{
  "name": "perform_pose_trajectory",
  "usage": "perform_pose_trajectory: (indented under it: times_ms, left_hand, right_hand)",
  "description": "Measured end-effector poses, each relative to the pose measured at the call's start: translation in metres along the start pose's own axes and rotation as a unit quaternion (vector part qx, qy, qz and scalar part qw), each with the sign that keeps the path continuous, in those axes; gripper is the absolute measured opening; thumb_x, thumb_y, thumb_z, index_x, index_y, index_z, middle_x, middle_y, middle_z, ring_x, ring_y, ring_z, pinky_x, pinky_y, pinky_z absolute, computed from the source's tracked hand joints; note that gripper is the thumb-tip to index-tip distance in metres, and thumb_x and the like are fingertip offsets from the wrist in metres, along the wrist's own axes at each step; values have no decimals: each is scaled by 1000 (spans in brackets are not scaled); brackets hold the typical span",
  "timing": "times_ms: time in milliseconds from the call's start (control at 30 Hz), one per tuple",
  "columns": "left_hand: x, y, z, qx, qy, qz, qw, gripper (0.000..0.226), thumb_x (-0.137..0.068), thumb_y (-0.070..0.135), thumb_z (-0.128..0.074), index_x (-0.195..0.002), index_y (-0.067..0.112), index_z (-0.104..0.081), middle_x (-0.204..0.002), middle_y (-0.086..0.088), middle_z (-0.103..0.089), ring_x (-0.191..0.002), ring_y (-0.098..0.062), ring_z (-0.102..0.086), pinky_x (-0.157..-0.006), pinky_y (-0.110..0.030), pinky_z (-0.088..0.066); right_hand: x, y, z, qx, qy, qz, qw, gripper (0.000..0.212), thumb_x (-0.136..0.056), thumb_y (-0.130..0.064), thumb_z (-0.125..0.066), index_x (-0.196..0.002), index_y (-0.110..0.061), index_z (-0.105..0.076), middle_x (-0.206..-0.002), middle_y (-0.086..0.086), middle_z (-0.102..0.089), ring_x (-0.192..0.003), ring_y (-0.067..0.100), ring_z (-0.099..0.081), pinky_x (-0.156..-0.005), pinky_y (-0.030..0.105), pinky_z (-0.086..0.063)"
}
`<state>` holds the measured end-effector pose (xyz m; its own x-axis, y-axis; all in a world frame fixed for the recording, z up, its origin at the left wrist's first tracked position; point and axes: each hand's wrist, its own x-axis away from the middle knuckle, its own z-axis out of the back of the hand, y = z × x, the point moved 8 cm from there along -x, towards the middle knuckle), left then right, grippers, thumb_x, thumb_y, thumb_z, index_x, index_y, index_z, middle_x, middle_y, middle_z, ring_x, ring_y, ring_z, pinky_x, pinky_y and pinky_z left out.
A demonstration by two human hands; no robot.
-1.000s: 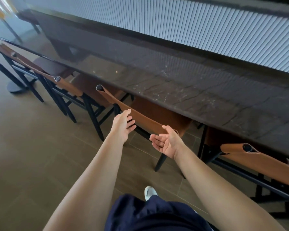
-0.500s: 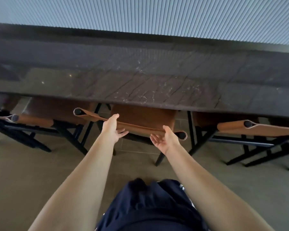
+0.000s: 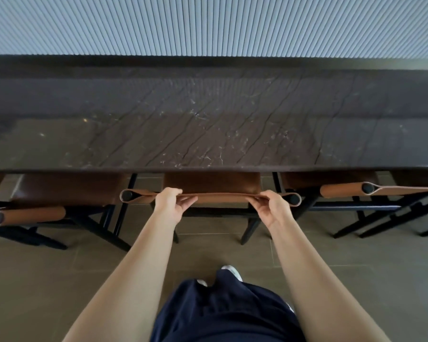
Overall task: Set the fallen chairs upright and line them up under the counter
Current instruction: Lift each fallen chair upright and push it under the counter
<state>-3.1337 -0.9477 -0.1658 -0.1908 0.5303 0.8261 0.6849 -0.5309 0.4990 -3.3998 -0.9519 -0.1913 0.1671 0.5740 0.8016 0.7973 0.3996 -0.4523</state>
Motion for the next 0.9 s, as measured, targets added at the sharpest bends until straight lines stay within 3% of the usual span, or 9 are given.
perform_pose_trajectory:
  times_ms: [100, 200, 467, 667, 767, 900]
  left_hand:
    - [-5, -11, -24, 10, -3, 2, 1000, 38, -93, -11, -45, -129, 2, -46, -114, -23, -54, -99, -38, -61, -88, -54, -54]
    - [-13, -14, -30, 22, 21, -1, 1000, 43, -91, -13, -46, -131, 3, -44, -109, -22, -53, -104, -41, -61, -87, -54, -55]
    - [-15, -15, -27, 17, 20, -1, 1000, 37, -92, -11, -48, -126, 3, -48, -114, -24, -59, -100, -39, -65, -82, -53, -57]
    - [1, -14, -26, 1, 5, -14, 1000, 38, -93, -7, -53, -130, 0, -46, -108, -26, -59, -96, -38, -66, -78, -50, -58]
    - [12, -22, -20, -14, -4, -21, 1000, 30, -95, 4, -58, -124, 1, -51, -114, -27, -62, -96, -36, -68, -71, -45, -59]
    - [22, -27, -4, -1, -2, -60, 998, 32, -96, 12, -58, -127, 7, -50, -114, -20, -64, -96, -32, -70, -77, -44, -60]
  right_hand:
    - [-13, -28, 5, 5, 16, 17, 1000, 14, -96, 9, -45, -107, 1, -49, -102, 25, -58, -87, 37, -64, -47, 44, -57]
    - [-20, -36, 8, 13, 17, 11, 1000, 13, -94, 10, -46, -102, 1, -51, -98, 24, -59, -86, 37, -65, -46, 41, -57]
    - [-21, -33, 9, 33, -6, -6, 999, 9, -96, 6, -50, -102, 0, -53, -97, 24, -62, -87, 37, -67, -51, 41, -58]
    - [-11, -32, 7, 130, -60, -45, 989, 18, -98, -17, -56, -108, -3, -57, -82, 17, -74, -77, 30, -75, -61, 40, -59]
    - [-8, -34, 12, 174, -74, -59, 980, 28, -98, -26, -56, -119, -6, -56, -101, 18, -73, -92, 30, -73, -69, 42, -58]
    - [8, -31, 11, 256, -128, -89, 954, 40, -100, -35, -49, -126, -5, -57, -108, 15, -73, -99, 27, -72, -75, 39, -58]
